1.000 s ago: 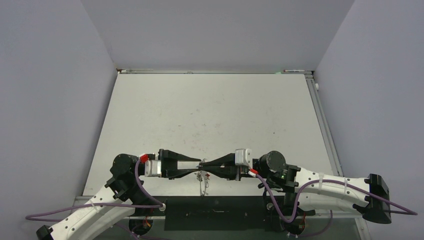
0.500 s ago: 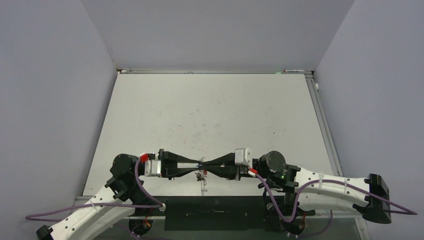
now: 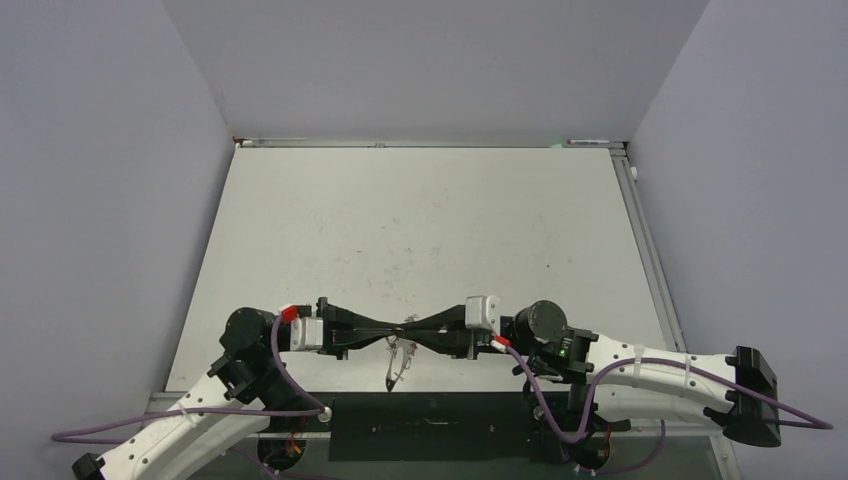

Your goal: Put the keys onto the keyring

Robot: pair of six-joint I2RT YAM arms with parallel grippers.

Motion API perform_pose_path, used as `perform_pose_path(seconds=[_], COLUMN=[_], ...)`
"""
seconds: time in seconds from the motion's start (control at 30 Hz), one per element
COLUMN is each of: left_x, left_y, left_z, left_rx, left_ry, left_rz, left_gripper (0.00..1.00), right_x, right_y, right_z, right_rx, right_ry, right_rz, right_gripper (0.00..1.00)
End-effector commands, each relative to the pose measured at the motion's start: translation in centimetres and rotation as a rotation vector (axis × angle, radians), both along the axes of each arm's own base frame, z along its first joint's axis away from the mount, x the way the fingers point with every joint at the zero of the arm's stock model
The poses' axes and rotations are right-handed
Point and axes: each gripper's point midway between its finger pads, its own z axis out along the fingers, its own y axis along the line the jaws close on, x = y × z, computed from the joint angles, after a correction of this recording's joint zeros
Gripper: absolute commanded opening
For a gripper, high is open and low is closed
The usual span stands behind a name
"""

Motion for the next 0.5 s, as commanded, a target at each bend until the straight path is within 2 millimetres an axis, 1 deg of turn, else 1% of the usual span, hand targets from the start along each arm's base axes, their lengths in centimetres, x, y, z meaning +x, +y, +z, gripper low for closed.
perform_pose_path(seconds=[0.0,0.1,0.17,0.23,0.27,0.3,0.47], left_x=[0.7,1.2,1.4,1.6,1.6,1.6,1.7], left_y=[0.4,0.3,0.2,0.1,0.1,0.1,0.1], left_z=[1.9,1.8,1.7,1.6,1.5,1.5,1.6], left_rx=[-0.019,-0.006,0.002,0.01,0.014,0.015,0.016], left_ry=[-0.027,-0.041,-0.032,-0.024,-0.02,-0.019,-0.017], left_rz=[0.052,0.081,0.086,0.088,0.085,0.085,0.093], left_gripper=[0.0,0.0,0.0,0.0,0.0,0.0,0.0], right_x=[0.0,0.5,0.8,1.4,1.7,2.0,3.2], right_y=[0.1,-0.3,-0.8,-1.4,-1.8,-2.1,-3.7], right_z=[1.9,1.9,2.0,2.3,3.0,3.3,4.8], right_rx=[0.02,-0.037,-0.092,-0.137,-0.144,-0.162,-0.273], right_ry=[-0.01,-0.01,-0.021,-0.029,-0.036,-0.044,-0.076], right_rz=[0.007,-0.029,-0.055,-0.097,-0.119,-0.137,-0.222], right_gripper=[0.07,0.29,0.4,0.44,0.47,0.48,0.5])
